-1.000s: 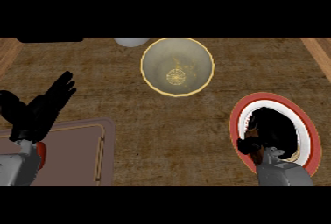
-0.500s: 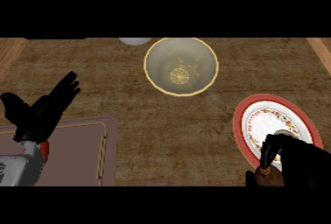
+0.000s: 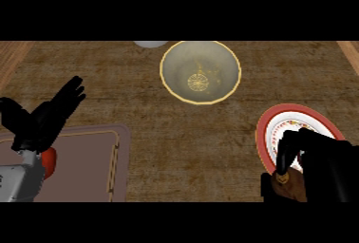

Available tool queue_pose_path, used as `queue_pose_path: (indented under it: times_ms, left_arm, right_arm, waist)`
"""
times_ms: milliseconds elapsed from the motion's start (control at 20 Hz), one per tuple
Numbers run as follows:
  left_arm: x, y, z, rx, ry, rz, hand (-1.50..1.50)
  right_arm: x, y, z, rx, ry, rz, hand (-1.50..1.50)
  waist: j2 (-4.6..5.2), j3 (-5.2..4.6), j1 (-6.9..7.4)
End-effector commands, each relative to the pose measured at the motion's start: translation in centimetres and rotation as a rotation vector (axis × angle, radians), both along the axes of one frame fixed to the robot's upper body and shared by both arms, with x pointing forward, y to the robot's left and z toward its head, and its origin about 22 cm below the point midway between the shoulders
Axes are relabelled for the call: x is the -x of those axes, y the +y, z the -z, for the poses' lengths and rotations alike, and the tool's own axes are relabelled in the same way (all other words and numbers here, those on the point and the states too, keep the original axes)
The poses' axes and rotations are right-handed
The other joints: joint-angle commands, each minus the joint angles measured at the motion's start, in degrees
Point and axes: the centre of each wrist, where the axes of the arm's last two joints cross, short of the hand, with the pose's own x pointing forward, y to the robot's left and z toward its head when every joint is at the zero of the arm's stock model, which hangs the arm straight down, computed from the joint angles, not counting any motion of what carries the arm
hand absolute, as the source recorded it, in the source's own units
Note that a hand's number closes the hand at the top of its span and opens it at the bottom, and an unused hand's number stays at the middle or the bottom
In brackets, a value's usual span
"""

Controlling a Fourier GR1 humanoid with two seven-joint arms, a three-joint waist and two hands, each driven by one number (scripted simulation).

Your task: Pick the sweet potato from the plate and place it in the bowl

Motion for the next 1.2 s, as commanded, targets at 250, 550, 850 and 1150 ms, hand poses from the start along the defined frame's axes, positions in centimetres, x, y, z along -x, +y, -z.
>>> queue_pose_path:
  times_ms: [250,550,850,1150]
  left_arm:
    - [-0.4,-2.3,-0.3,0.004,-0.001,0.015,0.00]
    - [-0.5,-1.7,0.4,0.002,-0.005,0.034,0.00]
    - [-1.9,-1.4,-0.9,-0.015,-0.015,0.009,0.00]
    - [-0.7,-1.0,-0.6,-0.013,-0.011,0.033,0.00]
  right_arm:
    - [-3.7,3.0,-4.3,-0.175,-0.007,0.065,1.50]
    - [-8.7,6.5,-8.1,-0.178,-0.067,0.074,1.50]
    - [-13.2,7.7,-9.9,-0.207,-0.070,0.076,1.50]
    - [-18.5,8.5,-7.4,-0.220,-0.069,0.134,1.50]
  waist:
    - [0.04,0.03,1.30]
    - [0.29,0.02,1.96]
    - [0.57,0.12,1.12]
    - [0.81,0.15,2.26]
